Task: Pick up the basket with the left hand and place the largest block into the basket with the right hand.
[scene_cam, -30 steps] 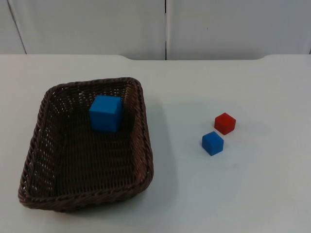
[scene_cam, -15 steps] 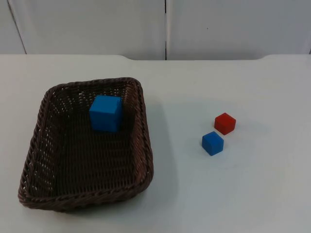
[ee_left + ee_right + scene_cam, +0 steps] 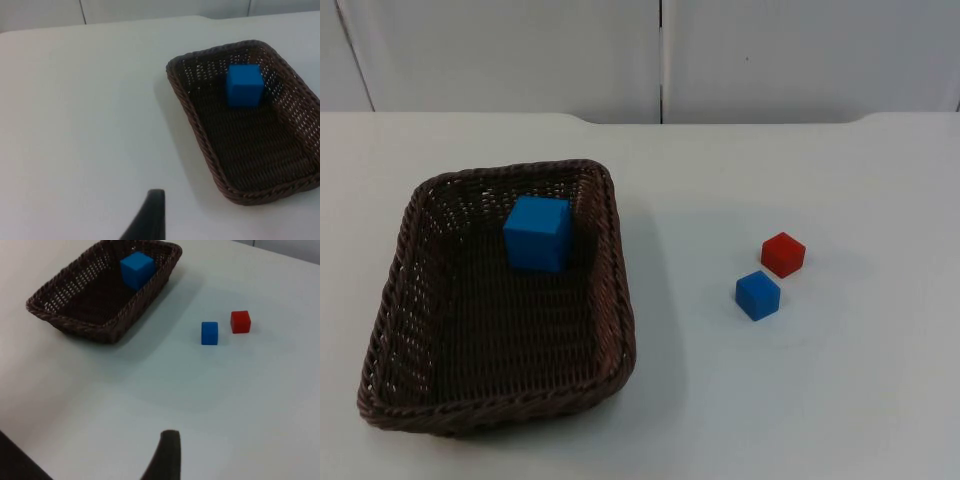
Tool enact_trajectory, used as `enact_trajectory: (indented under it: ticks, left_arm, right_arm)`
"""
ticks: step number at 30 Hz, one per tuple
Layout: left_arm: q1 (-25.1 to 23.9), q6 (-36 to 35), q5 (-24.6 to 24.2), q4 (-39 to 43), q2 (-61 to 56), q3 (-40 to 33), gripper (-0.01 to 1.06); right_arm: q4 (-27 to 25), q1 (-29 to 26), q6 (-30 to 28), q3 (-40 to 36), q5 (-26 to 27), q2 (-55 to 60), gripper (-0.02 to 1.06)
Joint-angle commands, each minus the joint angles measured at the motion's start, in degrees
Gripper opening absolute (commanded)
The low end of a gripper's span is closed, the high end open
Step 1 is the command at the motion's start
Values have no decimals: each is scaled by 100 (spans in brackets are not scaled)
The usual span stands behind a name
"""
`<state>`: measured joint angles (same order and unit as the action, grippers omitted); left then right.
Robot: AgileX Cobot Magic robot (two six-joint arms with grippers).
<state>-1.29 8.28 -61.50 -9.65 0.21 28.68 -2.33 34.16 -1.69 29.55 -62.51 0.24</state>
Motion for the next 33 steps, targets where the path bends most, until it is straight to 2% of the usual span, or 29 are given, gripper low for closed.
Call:
enact_trajectory:
  ticks: [1, 13, 15, 17, 18, 19, 21, 33]
  left_arm:
    - [-9, -50, -18, 41, -21, -32, 90]
    - [-9, -64, -18, 5, -21, -32, 90]
    - [-9, -64, -18, 5, -21, -32, 90]
    - [-9, -64, -18, -10, -21, -32, 92]
    - [-9, -64, -18, -10, -21, -32, 92]
    - [-9, -51, -18, -10, -21, -32, 97]
    - [-9, -51, -18, -10, -21, -32, 105]
    - [-9, -51, -18, -10, -21, -32, 105]
  right_arm:
    - [30, 36, -3, -16, 67, -24, 74]
    - [30, 36, -4, -16, 67, -24, 75]
    - [30, 36, -4, -16, 67, -24, 83]
    - [30, 36, -4, -16, 67, -24, 98]
    - [30, 36, -4, -16, 67, -24, 98]
    - [30, 36, -4, -16, 67, -24, 105]
    - [30, 36, -4, -16, 67, -24, 105]
    - [30, 36, -4, -5, 67, -24, 105]
